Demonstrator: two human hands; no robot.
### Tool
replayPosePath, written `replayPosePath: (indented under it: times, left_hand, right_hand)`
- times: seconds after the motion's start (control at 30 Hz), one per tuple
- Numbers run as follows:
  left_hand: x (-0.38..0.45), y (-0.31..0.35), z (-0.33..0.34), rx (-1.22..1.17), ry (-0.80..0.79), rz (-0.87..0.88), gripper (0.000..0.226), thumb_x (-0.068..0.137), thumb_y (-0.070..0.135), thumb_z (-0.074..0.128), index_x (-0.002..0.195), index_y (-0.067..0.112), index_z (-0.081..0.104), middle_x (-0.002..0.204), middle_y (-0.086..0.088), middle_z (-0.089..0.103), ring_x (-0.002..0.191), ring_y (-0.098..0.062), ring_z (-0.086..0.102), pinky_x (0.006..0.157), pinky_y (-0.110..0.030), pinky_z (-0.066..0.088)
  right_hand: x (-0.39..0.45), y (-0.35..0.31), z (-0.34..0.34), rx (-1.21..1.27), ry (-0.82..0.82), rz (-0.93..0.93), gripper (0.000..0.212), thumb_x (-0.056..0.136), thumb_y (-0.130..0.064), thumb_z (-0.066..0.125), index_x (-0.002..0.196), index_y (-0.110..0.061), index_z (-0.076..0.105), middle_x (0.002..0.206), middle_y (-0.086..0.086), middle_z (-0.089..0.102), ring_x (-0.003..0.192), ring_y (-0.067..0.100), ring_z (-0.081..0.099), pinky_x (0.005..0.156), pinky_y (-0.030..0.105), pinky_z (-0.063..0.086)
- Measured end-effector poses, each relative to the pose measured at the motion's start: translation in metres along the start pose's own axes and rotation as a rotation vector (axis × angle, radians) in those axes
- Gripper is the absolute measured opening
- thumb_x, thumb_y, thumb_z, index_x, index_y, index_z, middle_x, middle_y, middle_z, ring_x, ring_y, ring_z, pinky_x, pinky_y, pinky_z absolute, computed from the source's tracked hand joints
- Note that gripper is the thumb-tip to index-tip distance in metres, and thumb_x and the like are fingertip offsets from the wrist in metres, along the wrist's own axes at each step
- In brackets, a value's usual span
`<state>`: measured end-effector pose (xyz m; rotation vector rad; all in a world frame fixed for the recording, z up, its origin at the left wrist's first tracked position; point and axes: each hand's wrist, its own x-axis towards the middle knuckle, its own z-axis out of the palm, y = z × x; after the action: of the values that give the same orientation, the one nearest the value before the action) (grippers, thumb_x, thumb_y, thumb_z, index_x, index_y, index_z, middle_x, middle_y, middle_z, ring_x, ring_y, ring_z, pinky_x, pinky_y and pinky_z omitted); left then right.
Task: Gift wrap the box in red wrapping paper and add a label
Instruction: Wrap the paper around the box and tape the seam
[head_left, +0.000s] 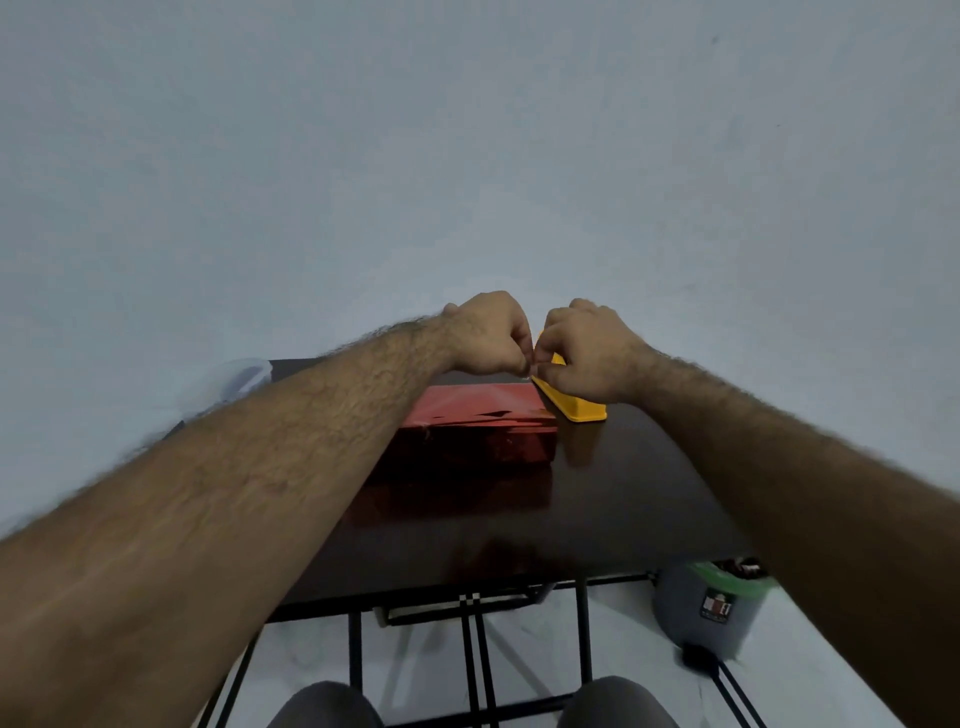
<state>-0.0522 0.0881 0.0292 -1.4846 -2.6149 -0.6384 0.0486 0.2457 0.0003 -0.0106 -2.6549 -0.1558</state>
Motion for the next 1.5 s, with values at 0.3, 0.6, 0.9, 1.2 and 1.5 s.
replayPosePath:
  times: [0.3,0.6,0.9,1.2,1.5]
  left_hand:
    - [-0.024,-0.021,-0.016,-0.191,0.071,-0.189,0.006,0.081,0.009,0.073,0.082,0.009,0.079,0.092,-0.011,0.078,0.091,-0.026,0.073,0.087,-0.044,0.060]
    - [-0.044,-0.084,0.018,-0.954,-0.049,-0.483,0.014,0.102,0.012,0.061,0.099,0.003,0.070,0.089,-0.013,0.074,0.072,-0.020,0.069,0.067,-0.033,0.056]
    - [-0.042,-0.091,0.025,-0.968,-0.084,-0.523,0.018,0.107,0.015,0.060,0.102,0.000,0.069,0.089,-0.016,0.075,0.073,-0.020,0.072,0.075,-0.031,0.060]
    - [-0.038,-0.094,0.014,-1.004,-0.162,-0.547,0.021,0.108,0.018,0.058,0.098,0.003,0.069,0.094,-0.015,0.073,0.083,-0.020,0.072,0.079,-0.030,0.065]
    - [-0.019,-0.074,0.008,-0.760,-0.294,-0.566,0.017,0.103,0.020,0.070,0.089,0.011,0.068,0.074,-0.002,0.067,0.062,-0.011,0.062,0.059,-0.023,0.054]
  right_hand:
    - [-0.003,0.000,-0.002,0.807,-0.067,0.653,0.035,0.070,-0.040,0.091,0.078,-0.009,0.078,0.079,0.000,0.066,0.066,0.020,0.052,0.055,0.030,0.036]
    - [-0.037,-0.037,0.073,0.236,-0.019,-0.186,0.052,0.097,-0.037,0.055,0.144,-0.017,0.064,0.144,0.002,0.066,0.137,0.019,0.057,0.115,0.041,0.044]
    - [-0.055,-0.042,0.098,0.349,0.264,-0.071,0.032,0.096,-0.030,0.074,0.125,-0.015,0.077,0.118,0.001,0.079,0.112,0.020,0.072,0.099,0.035,0.054]
    - [-0.054,-0.045,0.107,0.518,0.368,0.149,0.032,0.087,-0.031,0.086,0.116,-0.019,0.080,0.110,-0.006,0.078,0.106,0.014,0.071,0.095,0.040,0.059]
    - [-0.057,-0.044,0.114,0.719,0.359,0.248,0.048,0.078,-0.037,0.092,0.120,-0.019,0.077,0.112,-0.009,0.077,0.106,0.002,0.071,0.097,0.033,0.061]
